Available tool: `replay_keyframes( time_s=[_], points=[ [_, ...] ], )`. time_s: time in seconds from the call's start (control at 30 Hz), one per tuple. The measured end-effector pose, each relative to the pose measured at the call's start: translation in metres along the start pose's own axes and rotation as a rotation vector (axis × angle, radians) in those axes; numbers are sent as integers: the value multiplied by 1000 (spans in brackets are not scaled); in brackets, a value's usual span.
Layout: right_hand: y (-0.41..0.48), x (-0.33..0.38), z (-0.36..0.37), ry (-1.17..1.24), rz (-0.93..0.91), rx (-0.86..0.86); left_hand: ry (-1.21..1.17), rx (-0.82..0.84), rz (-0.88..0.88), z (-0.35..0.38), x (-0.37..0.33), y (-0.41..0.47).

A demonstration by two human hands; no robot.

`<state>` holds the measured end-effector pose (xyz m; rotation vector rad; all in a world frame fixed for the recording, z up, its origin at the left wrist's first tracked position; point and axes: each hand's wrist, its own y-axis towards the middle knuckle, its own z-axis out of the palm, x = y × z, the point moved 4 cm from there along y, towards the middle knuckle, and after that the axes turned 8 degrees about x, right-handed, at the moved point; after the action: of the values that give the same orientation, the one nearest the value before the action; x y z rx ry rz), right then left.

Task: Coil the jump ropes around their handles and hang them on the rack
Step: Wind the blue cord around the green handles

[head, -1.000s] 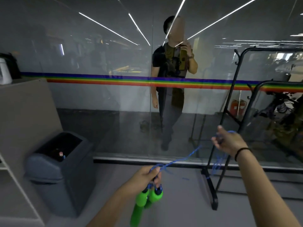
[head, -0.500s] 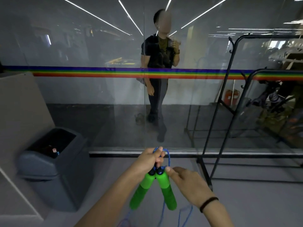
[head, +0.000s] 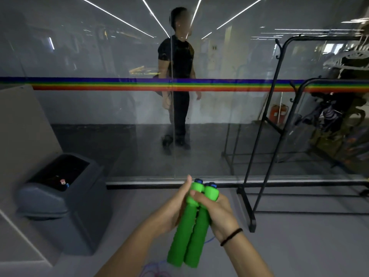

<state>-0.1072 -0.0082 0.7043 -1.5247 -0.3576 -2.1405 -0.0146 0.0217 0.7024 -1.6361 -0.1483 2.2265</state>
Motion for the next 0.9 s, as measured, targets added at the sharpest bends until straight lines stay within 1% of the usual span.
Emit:
replay_keyframes(
  time_s=[0.07, 0.13, 0.17, 0.2, 0.23, 0.27, 0.3, 0.33, 0.37, 0.4, 0.43, 0.47, 0.53, 0.57, 0.6, 0.63, 0.7, 0.73, 0.77, 0.83, 0.87, 0.9],
  points=[
    [7, 8, -7, 79, -49, -82, 129, 92, -49, 6, 16, -14],
    [10, 14, -8, 97, -58, -78, 232, 167, -30, 12, 20, -24],
    [10, 17, -10, 53, -32, -54, 258, 149, -27, 12, 18, -27],
    [8, 22, -10, -47, 12, -30, 266, 107, -31, 9, 16, -27],
    [7, 27, -14, -211, 69, -10, 268, 71, -38, 7, 12, -28],
    [7, 31, -22, -392, 112, -26, 271, 54, -42, 5, 9, -28],
    [11, 36, -34, -553, 118, -100, 285, 52, -47, 3, 5, -29],
    [17, 41, -48, -655, 78, -191, 300, 65, -50, 1, 2, -29],
    [24, 45, -58, -681, 4, -253, 314, 86, -49, 0, -1, -30],
    [29, 48, -59, -630, -75, -240, 328, 111, -45, 1, -5, -32],
    [34, 47, -57, -509, -144, -159, 344, 136, -42, 3, -10, -34],
    [42, 43, -51, -327, -179, -44, 353, 158, -32, 4, -15, -34],
    [47, 32, -33, 62, -127, 137, 360, 184, 1, 8, -27, -35],
    [46, 27, -26, 150, -105, 193, 360, 177, 24, 9, -33, -34],
    [45, 21, -20, 158, -101, 228, 360, 154, 53, 8, -39, -33],
    [44, 12, -18, 132, -116, 215, 354, 113, 81, 5, -45, -32],
    [41, -10, -25, 35, -139, 137, 346, -29, 131, -7, -56, -30],
    [37, -19, -30, -55, -140, 101, 353, -112, 160, -14, -62, -29],
    [32, -26, -33, -200, -141, 78, 366, -193, 195, -22, -67, -27],
    [22, -29, -36, -612, -138, 87, 437, -355, 270, -39, -76, -23],
    [17, -25, -32, -836, -155, 135, 529, -449, 294, -47, -79, -21],
    [10, -16, -26, -1044, -173, 218, 670, -542, 294, -54, -81, -18]
  ],
)
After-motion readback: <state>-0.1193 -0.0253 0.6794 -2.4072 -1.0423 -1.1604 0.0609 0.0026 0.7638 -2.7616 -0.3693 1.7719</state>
